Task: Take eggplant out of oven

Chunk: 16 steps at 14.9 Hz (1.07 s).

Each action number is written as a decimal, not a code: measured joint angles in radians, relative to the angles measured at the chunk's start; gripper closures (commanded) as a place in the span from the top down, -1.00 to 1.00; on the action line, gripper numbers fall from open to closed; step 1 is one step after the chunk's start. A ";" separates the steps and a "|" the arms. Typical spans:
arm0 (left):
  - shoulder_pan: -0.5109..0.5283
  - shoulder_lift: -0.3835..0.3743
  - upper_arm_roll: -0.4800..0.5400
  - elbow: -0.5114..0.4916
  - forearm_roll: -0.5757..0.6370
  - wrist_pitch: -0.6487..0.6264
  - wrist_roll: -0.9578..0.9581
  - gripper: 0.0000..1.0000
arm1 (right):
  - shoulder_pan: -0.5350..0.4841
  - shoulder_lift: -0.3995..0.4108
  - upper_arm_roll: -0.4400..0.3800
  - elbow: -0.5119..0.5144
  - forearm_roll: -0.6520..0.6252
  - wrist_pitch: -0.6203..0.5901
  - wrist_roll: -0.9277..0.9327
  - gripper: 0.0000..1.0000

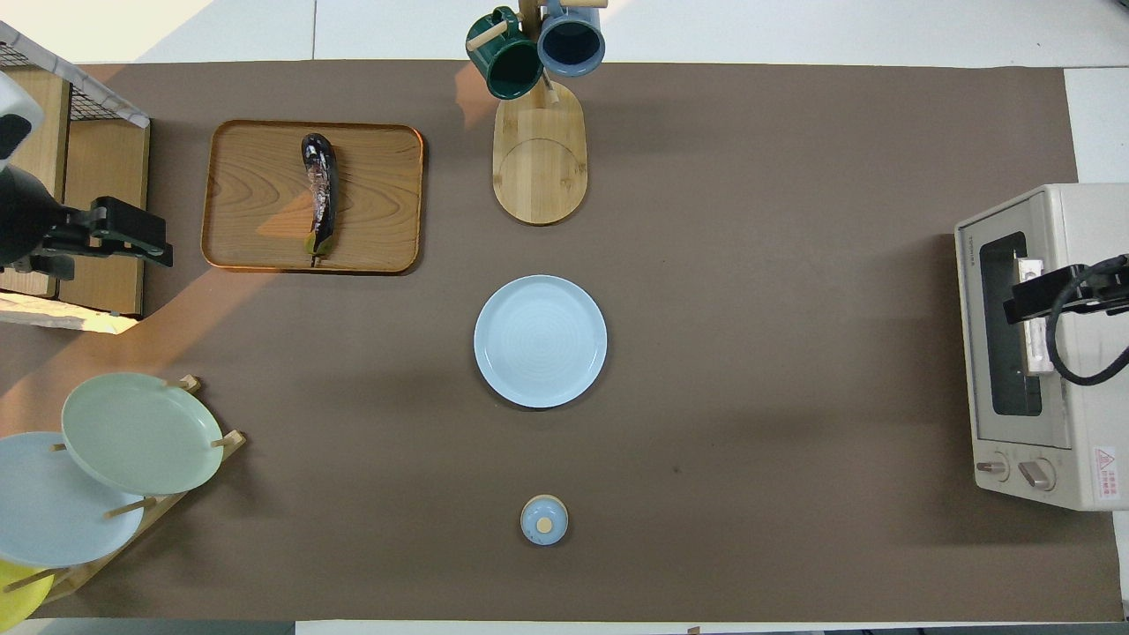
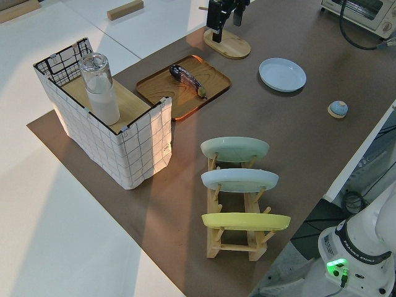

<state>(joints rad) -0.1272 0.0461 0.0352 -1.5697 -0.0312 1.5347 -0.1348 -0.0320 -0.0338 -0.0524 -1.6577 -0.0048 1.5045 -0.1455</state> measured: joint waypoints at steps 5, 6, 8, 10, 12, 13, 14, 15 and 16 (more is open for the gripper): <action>0.038 -0.064 -0.072 -0.138 0.000 0.033 -0.050 1.00 | -0.001 0.000 -0.011 0.002 0.000 0.001 0.000 1.00; 0.051 -0.066 -0.090 -0.140 0.000 0.039 -0.054 1.00 | -0.001 0.000 -0.012 0.002 0.000 0.001 0.000 1.00; 0.056 -0.067 -0.100 -0.134 -0.001 0.040 -0.056 1.00 | -0.001 -0.001 -0.012 0.002 0.000 0.001 0.000 1.00; 0.056 -0.068 -0.101 -0.116 -0.001 0.027 -0.056 1.00 | -0.001 -0.001 -0.012 0.002 0.000 0.001 0.000 1.00; 0.056 -0.068 -0.101 -0.094 -0.003 0.021 -0.056 1.00 | 0.000 -0.001 -0.011 0.002 0.000 0.001 0.000 1.00; 0.056 -0.068 -0.101 -0.088 -0.005 0.024 -0.056 1.00 | 0.000 -0.001 -0.010 0.002 0.000 0.001 0.000 1.00; 0.056 -0.068 -0.101 -0.084 -0.005 0.027 -0.056 1.00 | 0.000 -0.001 -0.010 0.002 0.000 0.001 0.000 1.00; 0.056 -0.068 -0.101 -0.084 -0.005 0.031 -0.056 1.00 | 0.000 -0.001 -0.010 0.002 0.000 0.001 0.000 1.00; 0.056 -0.067 -0.101 -0.084 -0.005 0.033 -0.056 1.00 | 0.000 -0.001 -0.010 0.002 0.000 0.001 0.000 1.00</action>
<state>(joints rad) -0.0713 -0.0209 -0.0660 -1.6537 -0.0366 1.5677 -0.1910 -0.0317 -0.0345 -0.0621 -1.6560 -0.0048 1.5051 -0.1455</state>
